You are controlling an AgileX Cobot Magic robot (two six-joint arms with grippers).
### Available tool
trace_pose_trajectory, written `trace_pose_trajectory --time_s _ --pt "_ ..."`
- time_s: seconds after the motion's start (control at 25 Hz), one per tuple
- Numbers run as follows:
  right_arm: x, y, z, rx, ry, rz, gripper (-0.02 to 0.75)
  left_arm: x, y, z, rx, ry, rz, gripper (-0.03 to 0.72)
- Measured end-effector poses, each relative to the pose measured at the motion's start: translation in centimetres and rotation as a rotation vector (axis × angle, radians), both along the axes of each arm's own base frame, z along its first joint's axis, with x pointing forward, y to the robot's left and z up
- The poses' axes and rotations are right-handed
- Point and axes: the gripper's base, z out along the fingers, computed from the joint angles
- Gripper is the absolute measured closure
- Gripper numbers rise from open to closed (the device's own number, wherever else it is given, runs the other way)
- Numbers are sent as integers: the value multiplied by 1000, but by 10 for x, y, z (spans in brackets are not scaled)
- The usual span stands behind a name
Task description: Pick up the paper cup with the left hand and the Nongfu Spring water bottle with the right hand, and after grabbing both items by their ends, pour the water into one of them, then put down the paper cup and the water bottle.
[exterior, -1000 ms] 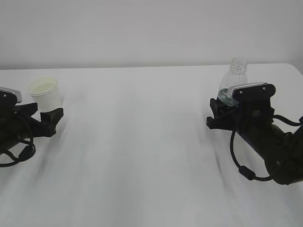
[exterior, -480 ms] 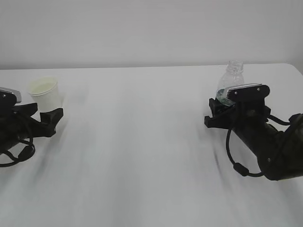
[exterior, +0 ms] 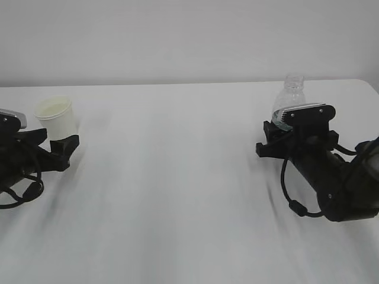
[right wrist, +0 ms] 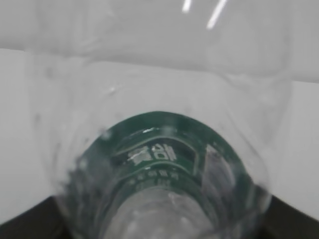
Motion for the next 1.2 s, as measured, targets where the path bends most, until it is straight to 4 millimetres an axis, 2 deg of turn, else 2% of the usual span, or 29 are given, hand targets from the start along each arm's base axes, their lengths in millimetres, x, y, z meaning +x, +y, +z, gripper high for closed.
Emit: trace_pose_trajectory --time_s 0.56,0.84,1.2 --pt "5 1 -5 -10 0 2 276 0 1 0 -3 0 8 101" --pt "5 2 -5 -16 -8 11 153 0 1 0 -3 0 8 101" --pt "5 2 -4 -15 -13 11 140 0 1 0 -3 0 8 102"
